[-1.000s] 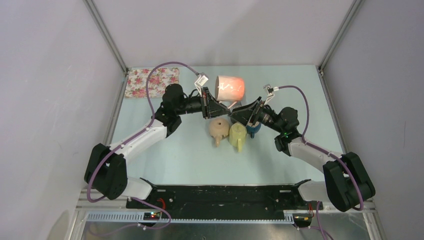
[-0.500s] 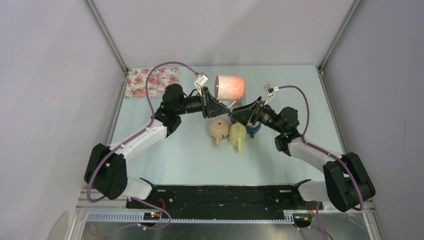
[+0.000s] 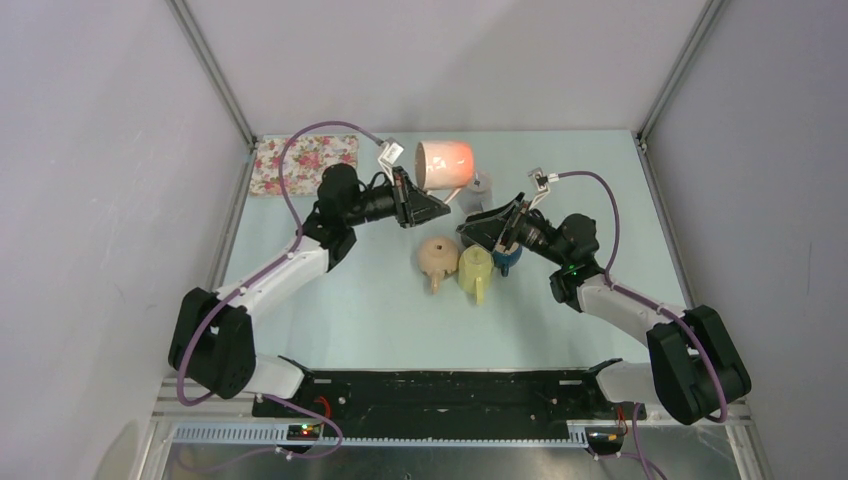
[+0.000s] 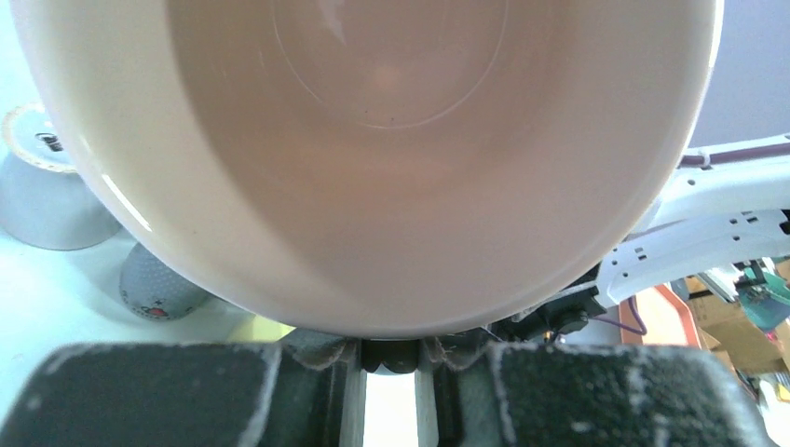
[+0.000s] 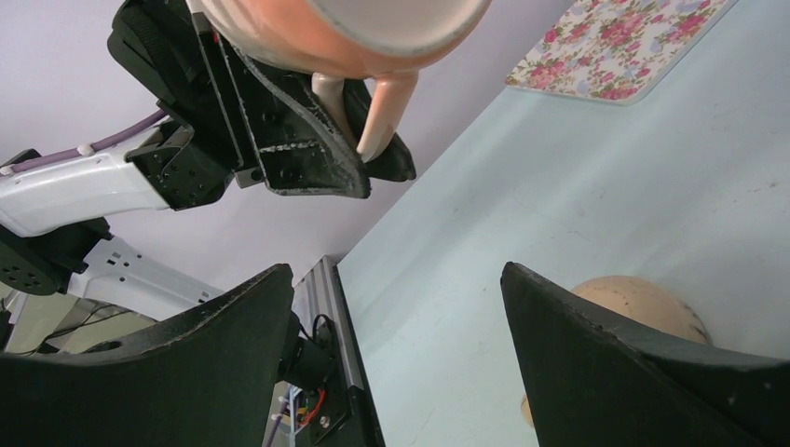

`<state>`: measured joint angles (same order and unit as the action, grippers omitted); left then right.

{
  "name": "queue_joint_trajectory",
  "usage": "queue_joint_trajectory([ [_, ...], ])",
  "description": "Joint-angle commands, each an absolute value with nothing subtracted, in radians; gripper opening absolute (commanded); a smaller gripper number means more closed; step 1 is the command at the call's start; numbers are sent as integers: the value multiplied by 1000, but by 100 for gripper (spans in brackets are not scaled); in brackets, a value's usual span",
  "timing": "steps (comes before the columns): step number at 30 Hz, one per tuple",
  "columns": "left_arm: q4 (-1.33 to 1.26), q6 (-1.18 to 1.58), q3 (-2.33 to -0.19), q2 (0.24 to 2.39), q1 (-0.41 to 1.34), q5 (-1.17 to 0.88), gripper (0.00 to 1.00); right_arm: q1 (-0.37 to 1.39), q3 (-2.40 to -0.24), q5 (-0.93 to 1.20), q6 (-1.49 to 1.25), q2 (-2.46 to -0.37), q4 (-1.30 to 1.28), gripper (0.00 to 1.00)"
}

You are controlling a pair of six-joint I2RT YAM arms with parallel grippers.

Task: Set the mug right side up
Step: Turn over the cup at the center of the board.

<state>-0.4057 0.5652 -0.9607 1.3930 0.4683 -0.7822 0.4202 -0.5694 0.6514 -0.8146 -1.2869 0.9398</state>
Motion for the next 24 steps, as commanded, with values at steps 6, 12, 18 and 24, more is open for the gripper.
queue_joint_trajectory([
  [6, -468, 486, -960, 1311, 418, -647, 0, 415, -571, 637, -796, -1260, 963, 87],
  [12, -351, 353, -980, 1289, 366, -503, 0, 415, -571, 635, -797, -1261, 961, 87],
  [18, -311, 313, -993, 1285, 264, -452, 0, 415, -571, 634, -793, -1259, 958, 87],
  [24, -250, 244, -1022, 1274, 139, -437, 0, 415, -571, 633, -792, -1254, 957, 87],
])
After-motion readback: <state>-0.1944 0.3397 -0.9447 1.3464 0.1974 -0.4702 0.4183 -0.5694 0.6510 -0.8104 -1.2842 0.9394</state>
